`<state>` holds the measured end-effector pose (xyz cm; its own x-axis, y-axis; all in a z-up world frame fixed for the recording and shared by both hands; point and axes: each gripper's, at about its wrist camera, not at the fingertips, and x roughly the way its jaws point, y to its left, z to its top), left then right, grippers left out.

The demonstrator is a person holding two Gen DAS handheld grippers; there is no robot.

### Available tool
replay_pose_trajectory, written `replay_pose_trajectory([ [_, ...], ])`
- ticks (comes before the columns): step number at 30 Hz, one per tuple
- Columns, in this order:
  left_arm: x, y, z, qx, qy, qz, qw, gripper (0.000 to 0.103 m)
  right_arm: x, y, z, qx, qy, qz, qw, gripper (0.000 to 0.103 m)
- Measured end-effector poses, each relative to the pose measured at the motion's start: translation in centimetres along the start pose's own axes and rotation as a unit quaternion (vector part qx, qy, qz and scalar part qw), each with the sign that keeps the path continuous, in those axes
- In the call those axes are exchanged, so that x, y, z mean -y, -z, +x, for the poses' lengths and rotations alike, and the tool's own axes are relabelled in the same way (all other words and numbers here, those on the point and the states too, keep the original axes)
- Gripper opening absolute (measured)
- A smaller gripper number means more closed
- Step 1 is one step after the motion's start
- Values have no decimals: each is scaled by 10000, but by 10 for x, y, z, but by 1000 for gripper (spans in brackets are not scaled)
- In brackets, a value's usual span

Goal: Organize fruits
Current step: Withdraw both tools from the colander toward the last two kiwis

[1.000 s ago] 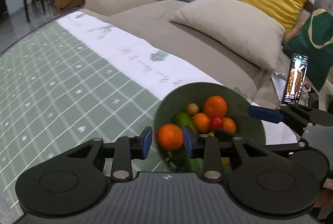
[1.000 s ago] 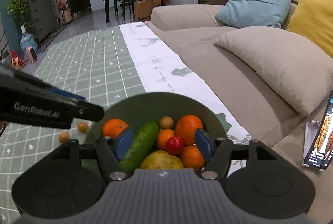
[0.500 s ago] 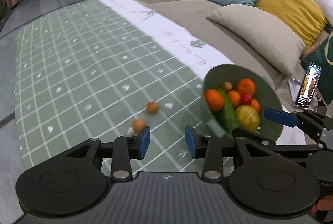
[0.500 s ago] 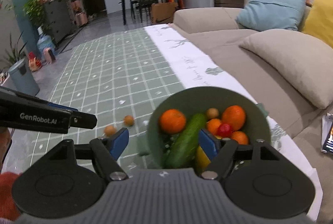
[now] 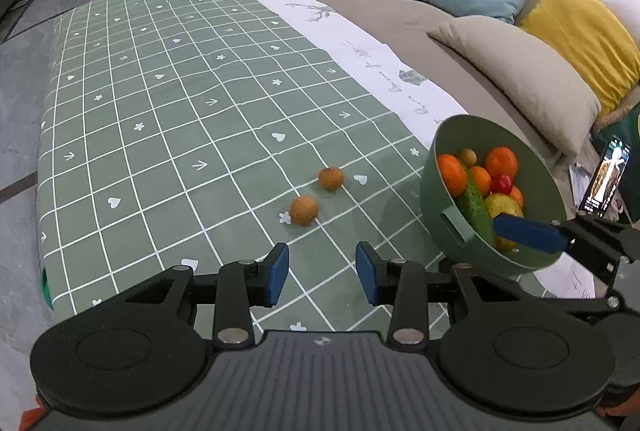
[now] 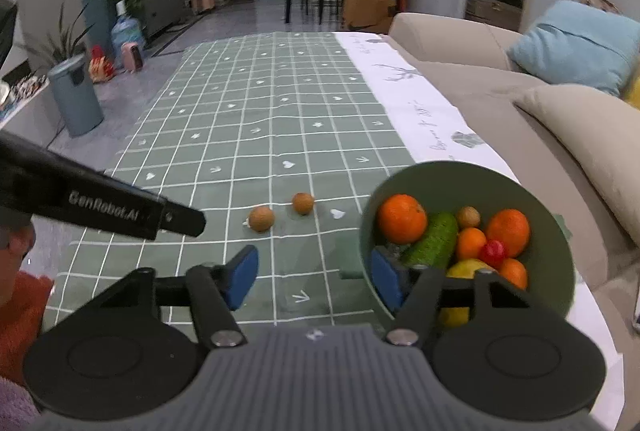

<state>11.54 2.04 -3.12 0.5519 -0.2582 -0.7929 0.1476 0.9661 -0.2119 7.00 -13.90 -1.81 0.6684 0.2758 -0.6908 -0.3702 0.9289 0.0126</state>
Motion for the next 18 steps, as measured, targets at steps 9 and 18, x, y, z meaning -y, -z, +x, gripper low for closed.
replay_pose_trajectory([
  [9, -7, -12, 23, -93, 27, -51, 9999, 46, -2, -17, 27, -31, -74, -518, 9986, 44],
  [18, -17, -21, 59, -296, 77, -164, 9994, 46, 9, -36, 52, -58, -32, -685, 9976, 43],
])
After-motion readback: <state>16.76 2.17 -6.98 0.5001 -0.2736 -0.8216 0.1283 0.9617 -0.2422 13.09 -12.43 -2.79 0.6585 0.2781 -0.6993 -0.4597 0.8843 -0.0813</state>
